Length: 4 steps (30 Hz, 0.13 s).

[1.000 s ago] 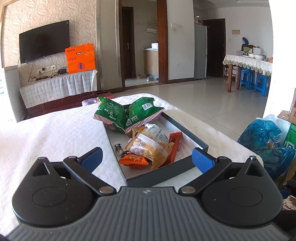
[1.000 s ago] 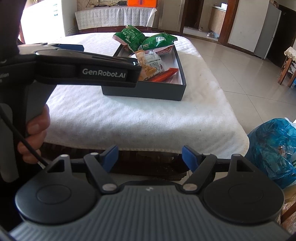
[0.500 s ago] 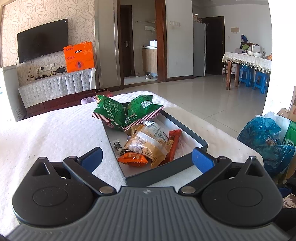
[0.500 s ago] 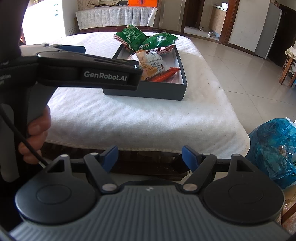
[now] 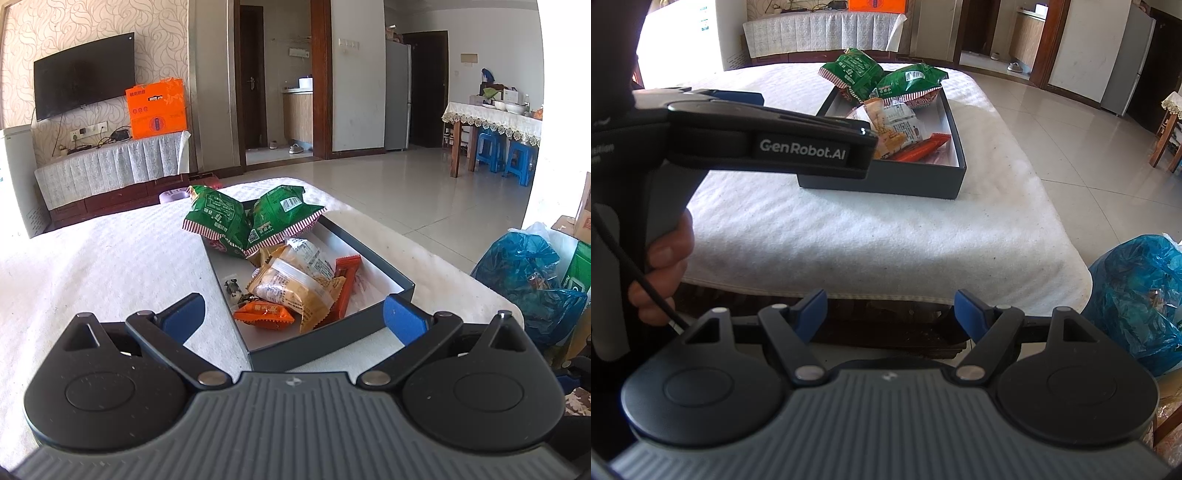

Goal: Organize snacks

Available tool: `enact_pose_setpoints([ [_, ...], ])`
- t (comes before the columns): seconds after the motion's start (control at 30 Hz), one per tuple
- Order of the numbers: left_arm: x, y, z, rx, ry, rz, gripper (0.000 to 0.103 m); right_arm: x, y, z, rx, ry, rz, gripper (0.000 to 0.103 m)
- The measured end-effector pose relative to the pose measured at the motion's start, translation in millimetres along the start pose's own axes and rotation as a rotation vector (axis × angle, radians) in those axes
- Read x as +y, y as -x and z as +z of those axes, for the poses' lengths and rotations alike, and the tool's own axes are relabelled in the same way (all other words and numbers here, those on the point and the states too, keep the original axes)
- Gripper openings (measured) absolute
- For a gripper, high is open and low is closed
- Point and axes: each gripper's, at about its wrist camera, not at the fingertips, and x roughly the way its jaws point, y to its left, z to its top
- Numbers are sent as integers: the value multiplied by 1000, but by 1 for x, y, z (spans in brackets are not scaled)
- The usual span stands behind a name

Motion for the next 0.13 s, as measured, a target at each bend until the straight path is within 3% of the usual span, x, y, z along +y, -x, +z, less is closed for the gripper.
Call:
enact_pose_setpoints([
  [0.13,0,3,1,-15,5,-22,103,0,0,0,-1,0,0,78],
])
